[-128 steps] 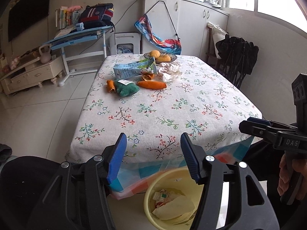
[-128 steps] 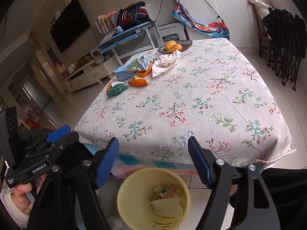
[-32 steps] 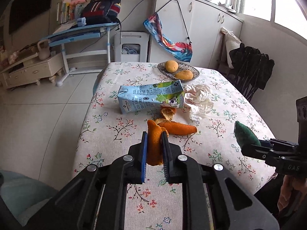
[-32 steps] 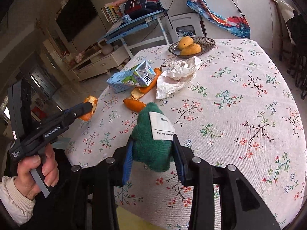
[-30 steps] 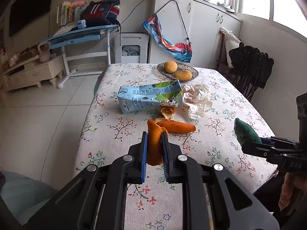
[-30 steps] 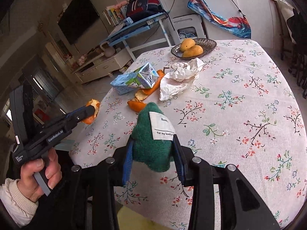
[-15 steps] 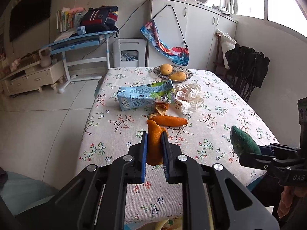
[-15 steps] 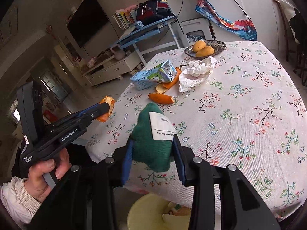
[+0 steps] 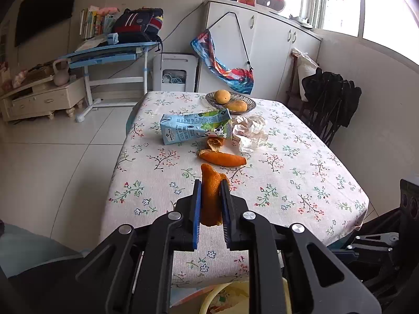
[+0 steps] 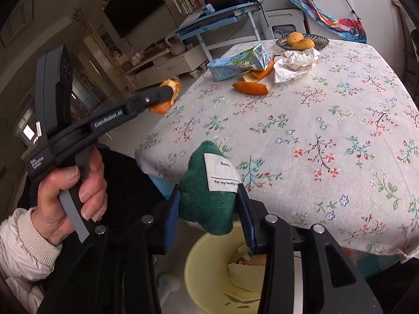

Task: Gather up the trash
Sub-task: 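Carry the green item and orange peel down into the yellow basin and release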

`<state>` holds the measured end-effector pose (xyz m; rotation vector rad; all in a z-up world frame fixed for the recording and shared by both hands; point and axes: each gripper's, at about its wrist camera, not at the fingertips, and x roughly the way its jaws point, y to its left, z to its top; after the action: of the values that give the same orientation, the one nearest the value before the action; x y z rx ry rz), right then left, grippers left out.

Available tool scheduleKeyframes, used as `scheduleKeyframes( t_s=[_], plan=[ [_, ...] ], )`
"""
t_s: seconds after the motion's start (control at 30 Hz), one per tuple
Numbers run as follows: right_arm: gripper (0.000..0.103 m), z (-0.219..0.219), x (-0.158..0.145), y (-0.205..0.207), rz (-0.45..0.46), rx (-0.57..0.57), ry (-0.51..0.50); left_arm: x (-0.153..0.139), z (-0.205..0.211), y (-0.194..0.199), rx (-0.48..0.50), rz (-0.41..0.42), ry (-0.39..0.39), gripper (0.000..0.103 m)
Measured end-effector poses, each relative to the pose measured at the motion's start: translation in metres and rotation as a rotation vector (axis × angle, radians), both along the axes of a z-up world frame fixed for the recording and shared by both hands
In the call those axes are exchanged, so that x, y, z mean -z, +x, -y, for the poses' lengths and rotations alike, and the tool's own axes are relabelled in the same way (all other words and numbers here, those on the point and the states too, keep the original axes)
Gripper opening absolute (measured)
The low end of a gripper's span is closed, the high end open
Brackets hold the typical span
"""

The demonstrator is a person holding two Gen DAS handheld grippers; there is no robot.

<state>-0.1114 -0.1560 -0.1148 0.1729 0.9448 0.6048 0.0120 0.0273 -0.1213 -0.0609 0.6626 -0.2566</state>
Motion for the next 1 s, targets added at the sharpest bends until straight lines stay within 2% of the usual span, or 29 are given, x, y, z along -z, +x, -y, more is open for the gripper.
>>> scheduleKeyframes(
  t_s=[0.2, 0.3, 0.37, 0.47, 0.6, 0.73, 0.87, 1.0],
  plan=[
    [0.042, -0.016, 0.021, -0.012, -0.097, -0.061, -0.080, -0.001, 0.000, -0.013, 0.013, 0.003, -0.005, 0.014],
    [0.045, -0.022, 0.031, -0.019, -0.130, -0.086, -0.125, -0.001, 0.001, -0.020, 0.021, 0.003, -0.006, 0.014],
    [0.051, -0.024, 0.036, -0.021, -0.149, -0.093, -0.147, -0.001, 0.002, -0.025, 0.026, 0.004, -0.006, 0.014],
    [0.054, -0.022, 0.037, -0.023, -0.152, -0.071, -0.165, -0.001, 0.001, -0.032, 0.036, 0.003, -0.005, 0.014],
    [0.058, -0.009, 0.030, -0.024, -0.121, -0.007, -0.139, -0.001, 0.004, -0.041, 0.053, -0.001, -0.001, 0.014],
    [0.065, 0.010, 0.019, -0.024, -0.066, 0.094, -0.108, 0.003, 0.010, -0.051, 0.092, -0.021, 0.005, 0.014],
    [0.069, 0.029, 0.007, -0.023, -0.009, 0.209, -0.057, 0.010, 0.024, -0.063, 0.171, -0.065, 0.022, 0.014],
    [0.070, 0.052, -0.002, -0.025, 0.026, 0.315, 0.015, 0.023, 0.044, -0.080, 0.273, -0.127, 0.075, 0.014]
  ],
)
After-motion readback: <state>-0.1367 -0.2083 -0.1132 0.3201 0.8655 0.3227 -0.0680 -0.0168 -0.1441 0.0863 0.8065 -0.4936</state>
